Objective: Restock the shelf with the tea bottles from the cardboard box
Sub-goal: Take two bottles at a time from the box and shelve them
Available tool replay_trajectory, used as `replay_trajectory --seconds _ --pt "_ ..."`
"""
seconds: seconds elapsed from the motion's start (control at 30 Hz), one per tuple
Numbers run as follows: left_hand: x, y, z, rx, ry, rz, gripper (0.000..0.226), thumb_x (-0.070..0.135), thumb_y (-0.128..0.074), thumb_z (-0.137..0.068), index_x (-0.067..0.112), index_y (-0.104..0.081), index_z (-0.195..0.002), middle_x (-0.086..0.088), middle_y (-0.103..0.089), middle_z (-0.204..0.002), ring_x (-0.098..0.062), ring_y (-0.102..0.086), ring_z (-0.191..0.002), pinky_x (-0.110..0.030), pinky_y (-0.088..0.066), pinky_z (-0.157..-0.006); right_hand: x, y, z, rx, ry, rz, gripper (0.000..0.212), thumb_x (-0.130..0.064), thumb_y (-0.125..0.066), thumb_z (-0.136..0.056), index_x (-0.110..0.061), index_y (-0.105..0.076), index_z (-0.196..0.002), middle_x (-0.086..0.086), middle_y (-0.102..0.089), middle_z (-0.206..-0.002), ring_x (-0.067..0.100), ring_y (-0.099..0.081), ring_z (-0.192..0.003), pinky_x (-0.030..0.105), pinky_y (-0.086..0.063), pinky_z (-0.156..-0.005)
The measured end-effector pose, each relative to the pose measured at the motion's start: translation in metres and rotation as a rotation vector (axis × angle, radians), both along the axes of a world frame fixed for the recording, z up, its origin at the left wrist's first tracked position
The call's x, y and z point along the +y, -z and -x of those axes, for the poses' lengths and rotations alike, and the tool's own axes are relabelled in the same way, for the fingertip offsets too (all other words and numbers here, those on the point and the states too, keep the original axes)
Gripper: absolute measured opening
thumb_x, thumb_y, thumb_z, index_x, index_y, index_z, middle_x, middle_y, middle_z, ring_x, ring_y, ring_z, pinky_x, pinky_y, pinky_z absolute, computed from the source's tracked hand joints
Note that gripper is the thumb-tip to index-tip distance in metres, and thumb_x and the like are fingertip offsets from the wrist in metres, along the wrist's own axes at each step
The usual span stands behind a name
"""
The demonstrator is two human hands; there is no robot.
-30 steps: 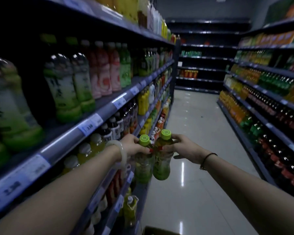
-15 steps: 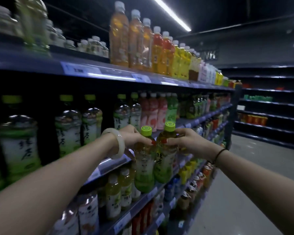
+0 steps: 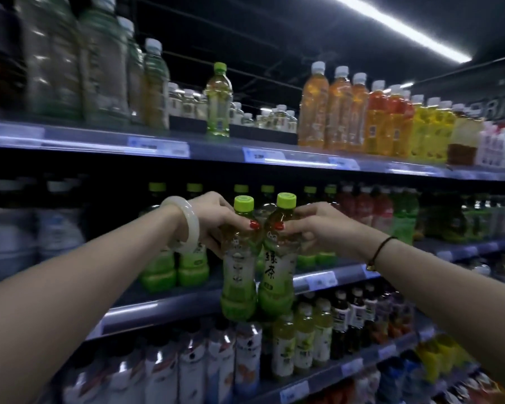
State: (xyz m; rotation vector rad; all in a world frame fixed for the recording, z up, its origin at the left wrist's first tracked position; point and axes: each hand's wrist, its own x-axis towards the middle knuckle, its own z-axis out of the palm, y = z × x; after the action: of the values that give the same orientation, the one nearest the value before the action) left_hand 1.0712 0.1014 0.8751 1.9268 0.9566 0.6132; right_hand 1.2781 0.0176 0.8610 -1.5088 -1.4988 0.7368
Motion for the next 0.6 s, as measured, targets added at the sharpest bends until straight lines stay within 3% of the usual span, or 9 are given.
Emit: replay_trajectory --seconds 0.1,0.2,0.27,0.37,0.43,0.53,0.6 --pt "-0.001 -0.007 0.03 -0.007 -0.09 -0.019 0.026 0.014 -0.074 -0.078 -0.001 -0.064 -0.096 -0.019 -0.069 -0.086 -0.032 -0.067 -0.071 -0.054 -0.059 -0.07 0.013 -0.007 0.031 0.013 -0.061 -0.017 0.028 -0.012 -0.069 -0.083 -0.003 -0.066 -0.109 0.015 -0.072 -0.108 0.029 -0.07 -0.098 0.045 -0.055 -0.083" --pt "0.001 -0.011 0.055 -0.012 -0.182 -0.033 0.02 0.013 -0.073 -0.079 0.005 -0.063 -0.094 -0.015 -0.068 -0.083 -0.028 -0.066 -0.063 -0.051 -0.059 -0.064 0.025 -0.011 0.057 0.062 -0.112 -0.018 0.009 -0.008 -0.068 -0.083 -0.009 -0.062 -0.088 0.02 -0.07 -0.11 0.033 -0.068 -0.101 0.051 -0.052 -0.091" --pt "0.001 -0.014 0.069 -0.016 -0.227 -0.035 0.012 0.013 -0.072 -0.08 0.008 -0.063 -0.087 -0.013 -0.068 -0.079 -0.027 -0.067 -0.059 -0.052 -0.059 -0.063 0.033 -0.012 0.07 0.084 -0.14 -0.027 0.018 -0.008 -0.069 -0.082 -0.017 -0.053 -0.08 0.019 -0.069 -0.109 0.034 -0.066 -0.104 0.054 -0.05 -0.093" --pt "0.001 -0.017 0.083 -0.011 -0.276 -0.043 0.013 0.012 -0.071 -0.081 0.007 -0.065 -0.092 -0.017 -0.069 -0.092 -0.034 -0.07 -0.084 -0.058 -0.057 -0.073 0.044 -0.015 0.086 0.086 -0.189 -0.034 0.02 -0.008 -0.069 -0.082 -0.013 -0.056 -0.097 0.017 -0.069 -0.105 0.034 -0.065 -0.106 0.053 -0.05 -0.093" --pt "0.002 -0.019 0.09 -0.016 -0.31 -0.054 0.02 0.013 -0.072 -0.08 0.006 -0.065 -0.098 -0.018 -0.069 -0.099 -0.038 -0.067 -0.096 -0.059 -0.056 -0.077 0.051 -0.015 0.093 0.083 -0.19 -0.031 0.038 -0.008 -0.069 -0.082 -0.006 -0.053 -0.116 0.016 -0.068 -0.106 0.033 -0.065 -0.106 0.054 -0.049 -0.095" --pt "0.007 -0.022 0.095 -0.052 -0.34 -0.058 0.019 0.013 -0.072 -0.081 0.007 -0.065 -0.098 -0.017 -0.068 -0.098 -0.038 -0.066 -0.099 -0.058 -0.057 -0.076 0.061 -0.014 0.1 0.059 -0.231 -0.041 0.014 -0.007 -0.068 -0.083 -0.016 -0.06 -0.09 0.016 -0.07 -0.104 0.032 -0.066 -0.104 0.056 -0.049 -0.095" --pt "0.01 -0.024 0.095 -0.062 -0.339 -0.06 0.022 0.013 -0.072 -0.081 0.007 -0.065 -0.101 -0.017 -0.068 -0.101 -0.037 -0.066 -0.099 -0.058 -0.057 -0.076 0.066 -0.015 0.101 0.071 -0.224 -0.053 0.015 -0.006 -0.067 -0.083 -0.015 -0.056 -0.079 0.018 -0.07 -0.105 0.033 -0.066 -0.103 0.056 -0.05 -0.093"
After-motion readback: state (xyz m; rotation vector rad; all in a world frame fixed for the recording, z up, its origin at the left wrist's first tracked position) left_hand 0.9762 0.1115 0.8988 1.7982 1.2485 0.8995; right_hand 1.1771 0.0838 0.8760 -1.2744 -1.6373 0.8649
